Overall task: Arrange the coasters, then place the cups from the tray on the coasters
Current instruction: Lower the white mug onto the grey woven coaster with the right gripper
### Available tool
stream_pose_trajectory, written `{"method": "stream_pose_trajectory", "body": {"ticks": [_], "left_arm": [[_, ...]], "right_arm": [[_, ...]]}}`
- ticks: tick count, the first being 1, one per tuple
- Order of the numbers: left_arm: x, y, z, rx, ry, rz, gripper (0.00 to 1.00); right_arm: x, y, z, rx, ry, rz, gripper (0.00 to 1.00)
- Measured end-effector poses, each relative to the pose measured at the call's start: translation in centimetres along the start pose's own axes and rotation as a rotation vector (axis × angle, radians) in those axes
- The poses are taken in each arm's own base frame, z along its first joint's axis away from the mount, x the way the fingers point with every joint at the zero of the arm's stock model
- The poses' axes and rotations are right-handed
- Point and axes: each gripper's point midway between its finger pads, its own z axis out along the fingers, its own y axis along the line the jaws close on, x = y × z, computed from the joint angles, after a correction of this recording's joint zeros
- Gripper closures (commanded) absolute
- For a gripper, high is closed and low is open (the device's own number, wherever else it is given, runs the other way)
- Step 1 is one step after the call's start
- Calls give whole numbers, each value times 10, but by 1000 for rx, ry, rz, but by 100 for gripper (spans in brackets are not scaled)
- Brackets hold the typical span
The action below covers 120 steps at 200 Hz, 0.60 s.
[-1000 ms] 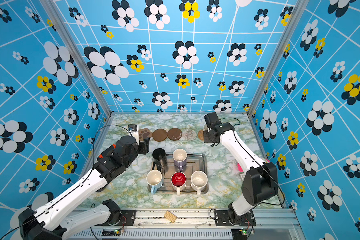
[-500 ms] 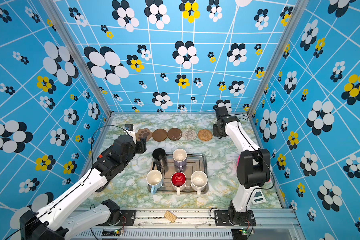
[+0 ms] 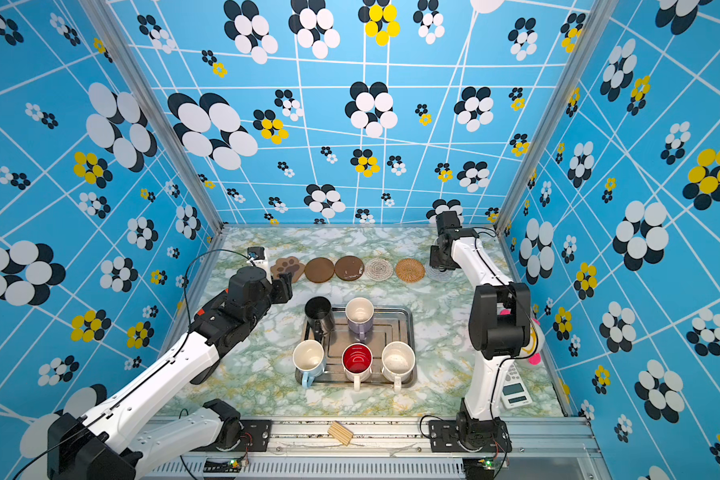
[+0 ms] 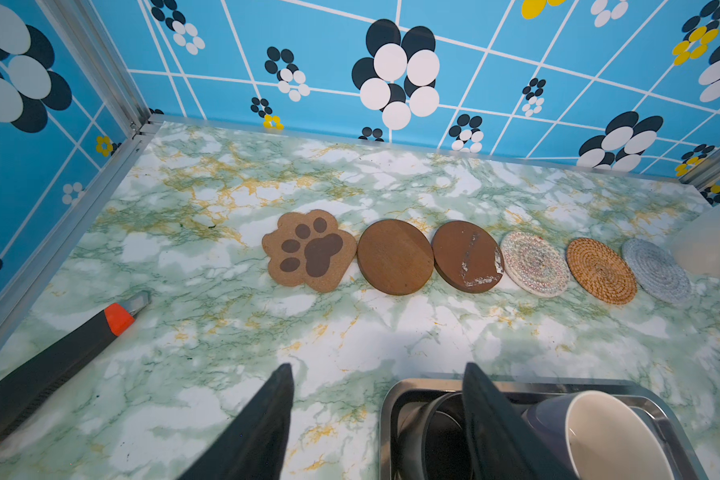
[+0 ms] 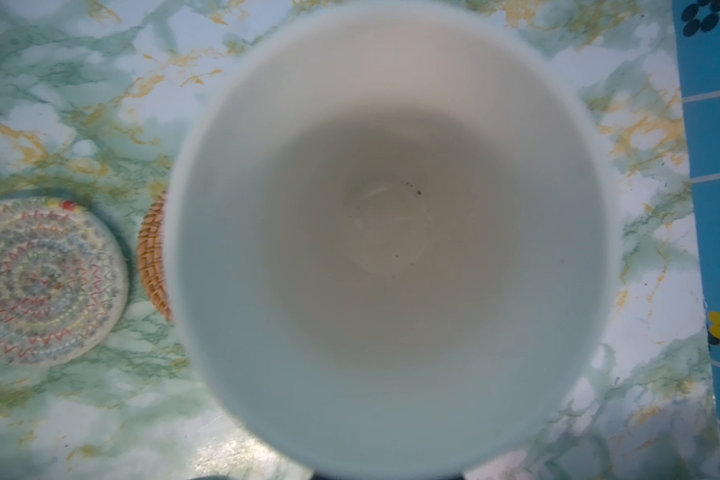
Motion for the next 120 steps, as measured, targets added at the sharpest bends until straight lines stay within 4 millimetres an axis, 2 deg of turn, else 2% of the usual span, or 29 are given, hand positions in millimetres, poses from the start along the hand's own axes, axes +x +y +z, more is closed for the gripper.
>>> {"method": "stream_pose_trajectory", "body": {"ticks": [24, 49, 120], "left_arm": [[0, 0, 1, 1, 2, -1, 34], [0, -1, 1, 6, 0, -5, 34], [1, -1, 2, 8, 7, -5, 35]], "right_arm": [[2, -7, 8, 0, 17, 16, 100], [5, -5, 15, -12, 35, 17, 100], [2, 4, 17, -59, 26, 24, 100]]}}
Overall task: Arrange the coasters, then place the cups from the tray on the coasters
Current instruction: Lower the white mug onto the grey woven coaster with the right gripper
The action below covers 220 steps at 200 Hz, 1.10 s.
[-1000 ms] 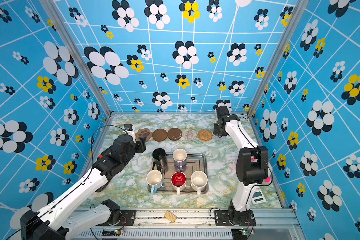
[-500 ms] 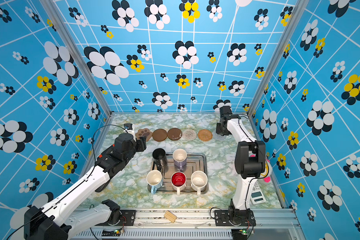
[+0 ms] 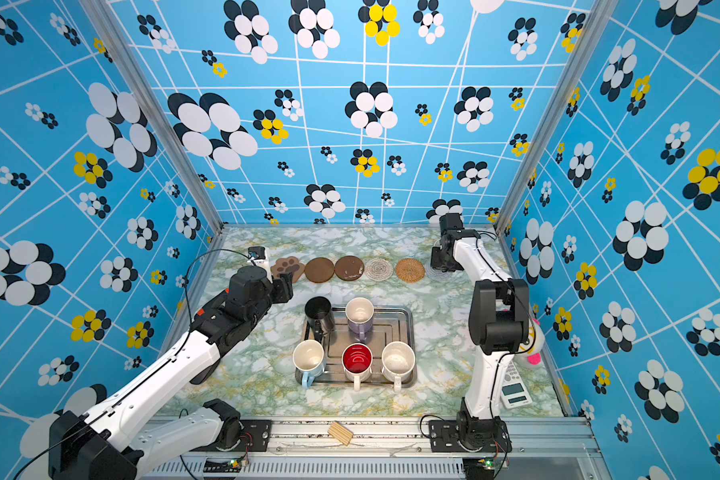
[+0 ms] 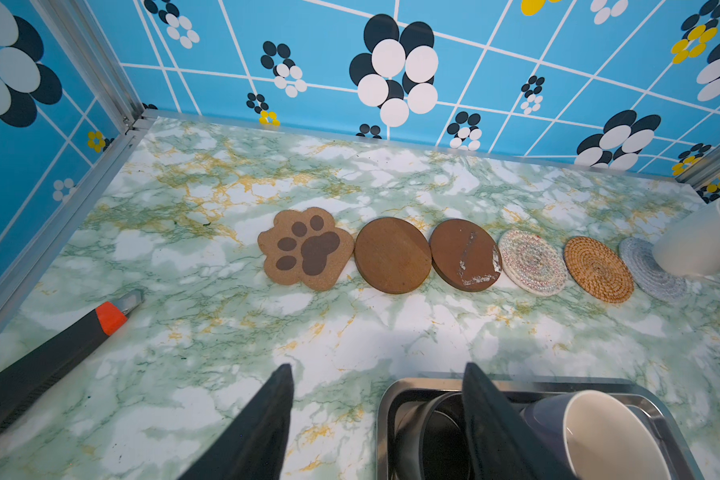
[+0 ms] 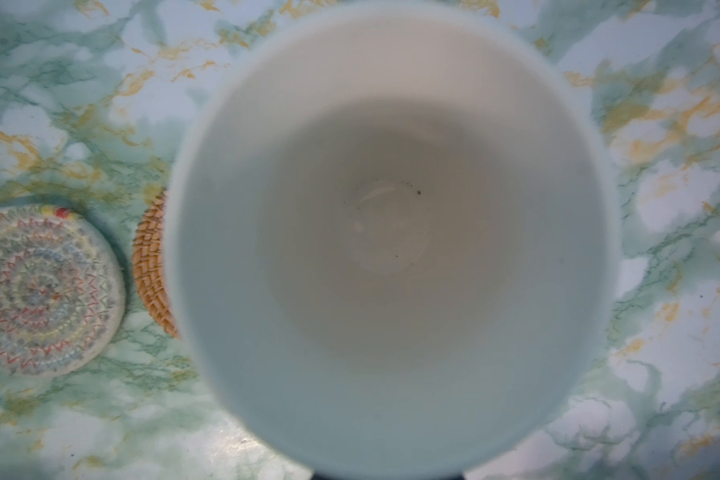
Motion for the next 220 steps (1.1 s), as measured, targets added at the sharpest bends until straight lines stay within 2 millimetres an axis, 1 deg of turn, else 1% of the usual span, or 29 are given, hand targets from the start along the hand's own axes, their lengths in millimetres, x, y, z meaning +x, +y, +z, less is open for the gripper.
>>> {"method": "stream_pose_trajectory", "body": {"ticks": [91, 217, 220], "left_arm": [[0, -1, 0, 3, 1, 0, 34], [0, -1, 0, 7, 2, 0, 35], [0, -1, 0, 7, 2, 0, 35]], "right_arm": [[9, 1, 17, 5, 40, -5, 100], [5, 3, 19, 1, 38, -1, 100], [5, 3, 19, -1, 38, -1, 99]]}}
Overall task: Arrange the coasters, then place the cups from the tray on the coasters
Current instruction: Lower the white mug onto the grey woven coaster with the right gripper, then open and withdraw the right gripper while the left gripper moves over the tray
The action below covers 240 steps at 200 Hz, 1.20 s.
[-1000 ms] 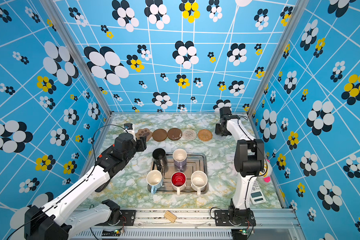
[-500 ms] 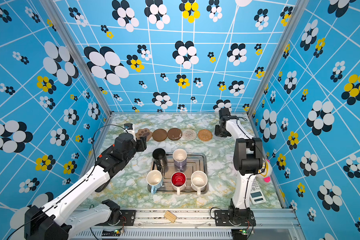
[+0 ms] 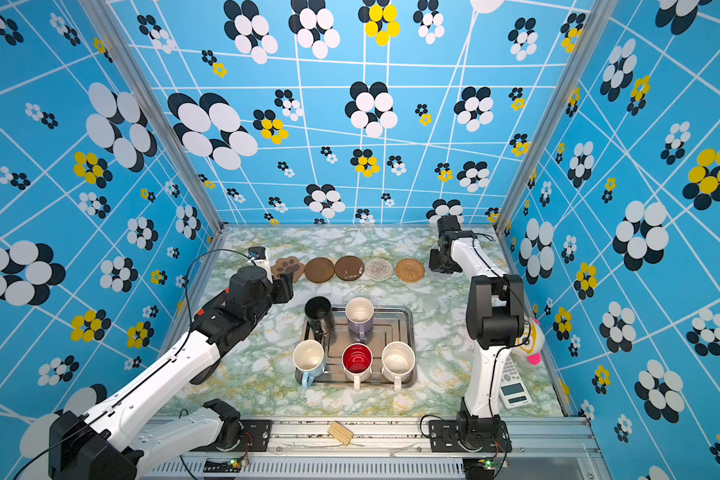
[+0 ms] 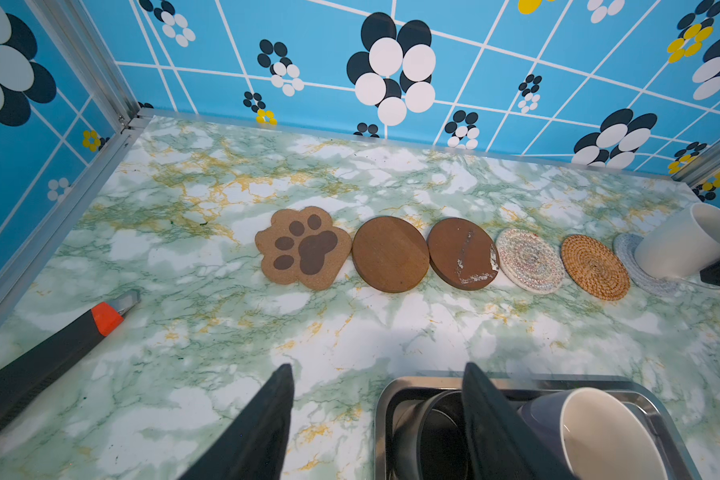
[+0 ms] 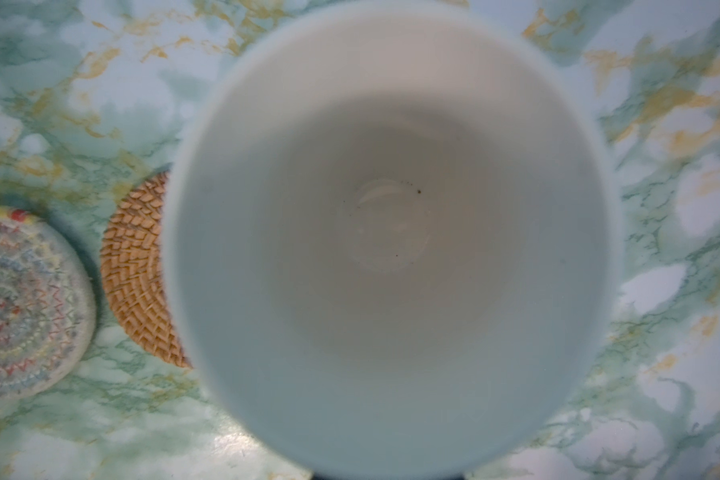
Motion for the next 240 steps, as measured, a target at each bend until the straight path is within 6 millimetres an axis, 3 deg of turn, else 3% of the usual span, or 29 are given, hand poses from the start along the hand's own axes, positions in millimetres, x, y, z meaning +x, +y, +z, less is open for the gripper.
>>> {"method": "stream_pose_trajectory", "body": {"ticks": [128, 158, 194, 240], "left_arm": [[0, 0, 0, 1, -2, -1, 34], [-2, 0, -2, 2, -6, -2, 35], [-3, 0, -3, 3, -9, -3, 35], [-3, 0, -3, 5, -11, -4, 34]], "right_arm": [[0, 2, 0, -14, 0, 20, 74], [-1, 2, -3, -16, -5, 22, 63], [-7, 2, -17, -22, -37, 27, 49], [-13, -2, -52, -27, -101, 34, 46]]}}
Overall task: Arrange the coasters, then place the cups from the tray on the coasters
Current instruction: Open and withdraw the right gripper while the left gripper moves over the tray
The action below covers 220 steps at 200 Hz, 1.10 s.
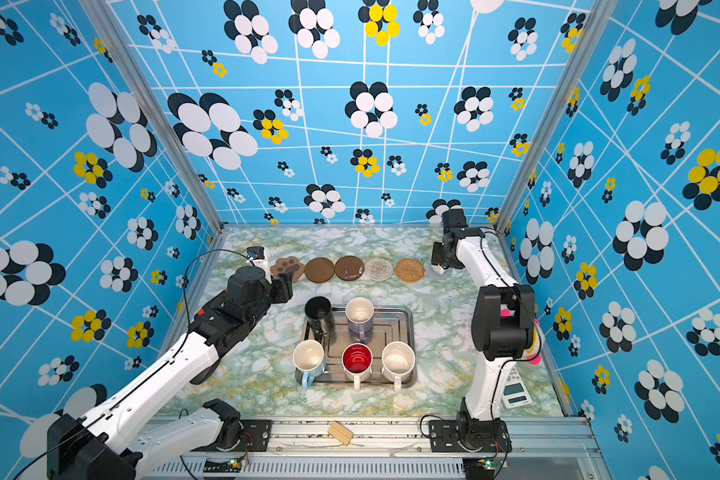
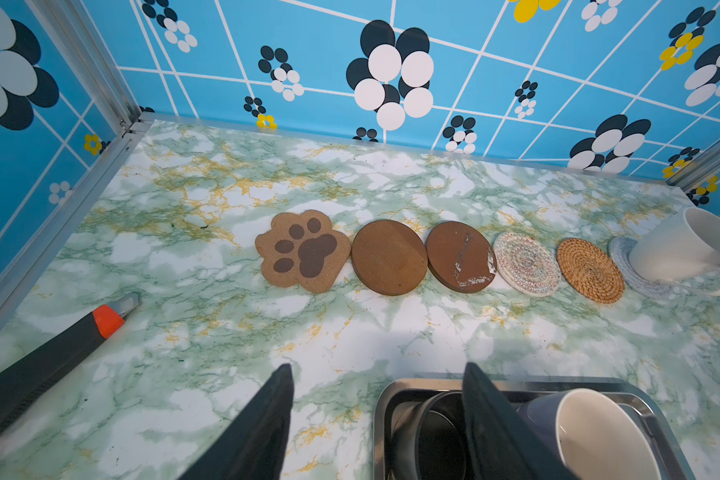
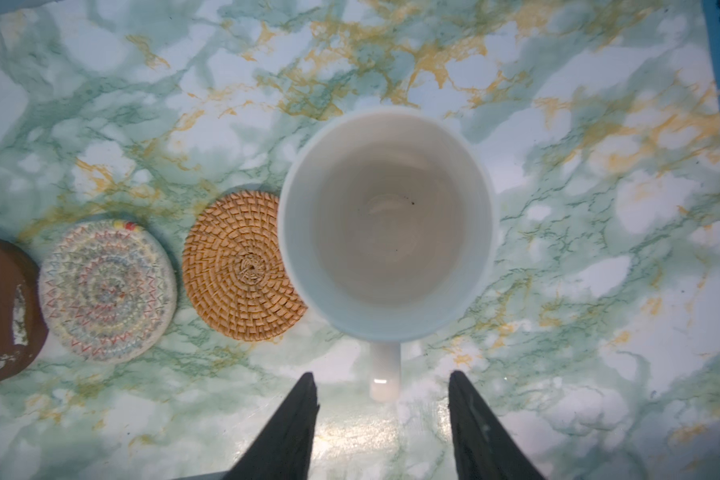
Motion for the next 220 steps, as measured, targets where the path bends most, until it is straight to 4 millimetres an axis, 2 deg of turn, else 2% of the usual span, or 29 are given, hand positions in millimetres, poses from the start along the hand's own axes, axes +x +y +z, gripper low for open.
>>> {"method": "stream_pose_trajectory", "body": {"ticks": [19, 40, 55, 74, 103, 144, 171, 220], "left_arm": [[0, 0, 0, 3, 1, 0, 34], [1, -1, 0, 7, 3, 0, 34], [1, -2, 0, 11, 5, 0, 34], [2, -3, 0, 20, 10, -10, 34], [5, -6, 2, 32, 24, -19, 34], [13, -13, 9, 46, 79, -19, 33], [13, -29, 12, 72, 112, 4, 32], [13, -61, 11, 128, 223, 77, 30]], "right_arm": [[-3, -4, -25, 17, -47, 0, 46], [-2, -4, -62, 42, -120, -17, 46], [0, 12, -93, 33, -191, -52, 46], [3, 42, -130, -21, -282, -90, 46], [5, 66, -162, -109, -389, -61, 46], [15, 95, -176, -245, -484, 27, 47], [25, 107, -168, -306, -486, 64, 47], [35, 114, -154, -353, -464, 91, 47]]}}
